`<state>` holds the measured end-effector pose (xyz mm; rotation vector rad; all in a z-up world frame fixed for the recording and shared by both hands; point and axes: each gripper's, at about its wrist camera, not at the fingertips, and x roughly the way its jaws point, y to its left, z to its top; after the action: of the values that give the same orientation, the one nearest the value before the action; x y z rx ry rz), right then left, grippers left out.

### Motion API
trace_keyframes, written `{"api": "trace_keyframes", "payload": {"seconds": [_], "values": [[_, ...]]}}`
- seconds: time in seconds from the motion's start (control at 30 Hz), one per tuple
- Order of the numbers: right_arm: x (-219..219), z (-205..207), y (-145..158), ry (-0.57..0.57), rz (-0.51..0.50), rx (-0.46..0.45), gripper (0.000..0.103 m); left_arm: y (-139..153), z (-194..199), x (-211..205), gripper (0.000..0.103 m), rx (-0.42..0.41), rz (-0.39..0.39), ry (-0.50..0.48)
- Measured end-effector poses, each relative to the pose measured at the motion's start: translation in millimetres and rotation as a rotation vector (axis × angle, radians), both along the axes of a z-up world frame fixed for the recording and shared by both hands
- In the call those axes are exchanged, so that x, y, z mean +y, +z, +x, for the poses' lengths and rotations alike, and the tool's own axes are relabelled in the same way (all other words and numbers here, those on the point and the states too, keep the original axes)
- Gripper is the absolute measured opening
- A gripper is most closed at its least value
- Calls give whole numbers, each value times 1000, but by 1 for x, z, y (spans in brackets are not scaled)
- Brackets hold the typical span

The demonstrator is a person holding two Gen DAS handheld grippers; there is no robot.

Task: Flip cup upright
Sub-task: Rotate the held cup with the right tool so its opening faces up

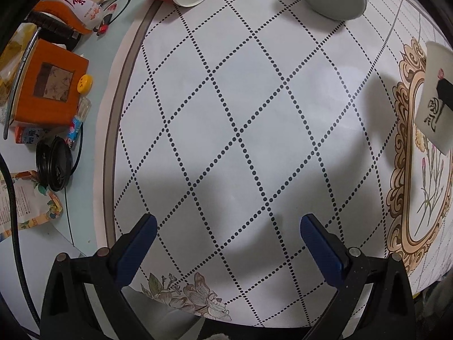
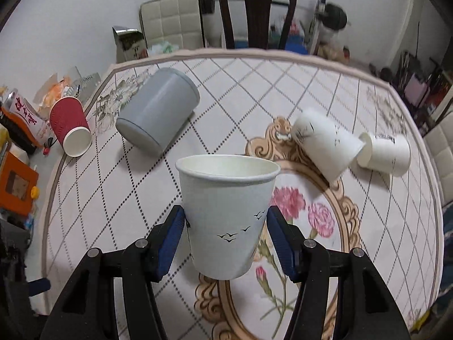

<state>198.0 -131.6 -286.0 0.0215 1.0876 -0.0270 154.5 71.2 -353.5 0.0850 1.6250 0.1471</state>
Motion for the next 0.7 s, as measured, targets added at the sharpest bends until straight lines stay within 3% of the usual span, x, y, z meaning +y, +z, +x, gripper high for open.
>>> {"api": "trace_keyframes", "payload": {"seconds": [0.43,0.57,0.7], "values": [[-3,-52,-21,12,-4,-90,62,-2,-26,4,103,-9,7,-28],[-3,-50,-9,-14,31,-167,62,0,-35,1,103,-27,12,-41],[5,-40,-16,-7,19,-187,62,-1,-39,-2,103,-36,16,-59]]}}
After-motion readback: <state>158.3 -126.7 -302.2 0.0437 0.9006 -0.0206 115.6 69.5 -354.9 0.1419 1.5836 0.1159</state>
